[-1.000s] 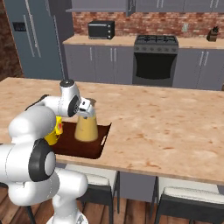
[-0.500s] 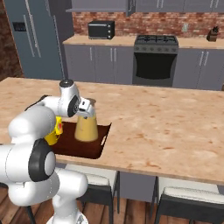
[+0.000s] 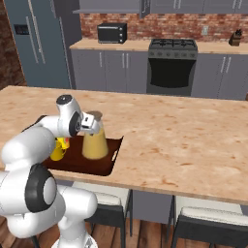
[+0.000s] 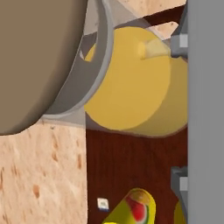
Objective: There is a tray on the dining counter. Grab the cup, mug, and pitcher and place them on the tray. The pitcher may be placed next to the tray if it cannot fit the tray.
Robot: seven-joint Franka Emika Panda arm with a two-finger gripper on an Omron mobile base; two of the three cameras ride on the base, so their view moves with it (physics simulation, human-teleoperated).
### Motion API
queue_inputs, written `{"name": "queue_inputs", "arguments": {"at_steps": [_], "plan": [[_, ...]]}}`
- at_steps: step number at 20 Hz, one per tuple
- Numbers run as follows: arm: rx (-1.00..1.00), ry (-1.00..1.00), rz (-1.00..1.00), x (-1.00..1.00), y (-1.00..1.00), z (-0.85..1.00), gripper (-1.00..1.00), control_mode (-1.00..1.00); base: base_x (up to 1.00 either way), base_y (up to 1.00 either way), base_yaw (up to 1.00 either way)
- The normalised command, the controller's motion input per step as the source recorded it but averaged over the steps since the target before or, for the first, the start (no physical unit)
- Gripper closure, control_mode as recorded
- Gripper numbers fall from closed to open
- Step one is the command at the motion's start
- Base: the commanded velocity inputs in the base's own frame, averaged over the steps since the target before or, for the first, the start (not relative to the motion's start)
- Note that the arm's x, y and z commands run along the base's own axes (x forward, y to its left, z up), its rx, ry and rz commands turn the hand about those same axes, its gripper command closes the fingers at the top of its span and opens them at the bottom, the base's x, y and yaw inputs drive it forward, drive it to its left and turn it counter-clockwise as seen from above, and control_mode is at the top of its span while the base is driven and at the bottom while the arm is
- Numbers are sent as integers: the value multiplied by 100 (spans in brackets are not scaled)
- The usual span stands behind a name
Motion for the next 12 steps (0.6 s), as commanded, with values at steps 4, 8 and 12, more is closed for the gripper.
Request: {"name": "queue_inputs", "arguments": {"at_steps": [4,8,12], "plan": [[0,-1,-4,-1,0,-2,-100,-100,0,0,0],[0,0,-6,0,-6,0,-100,-100,0,0,0],[0,0,-5,0,-7,0,-100,-100,0,0,0]]}}
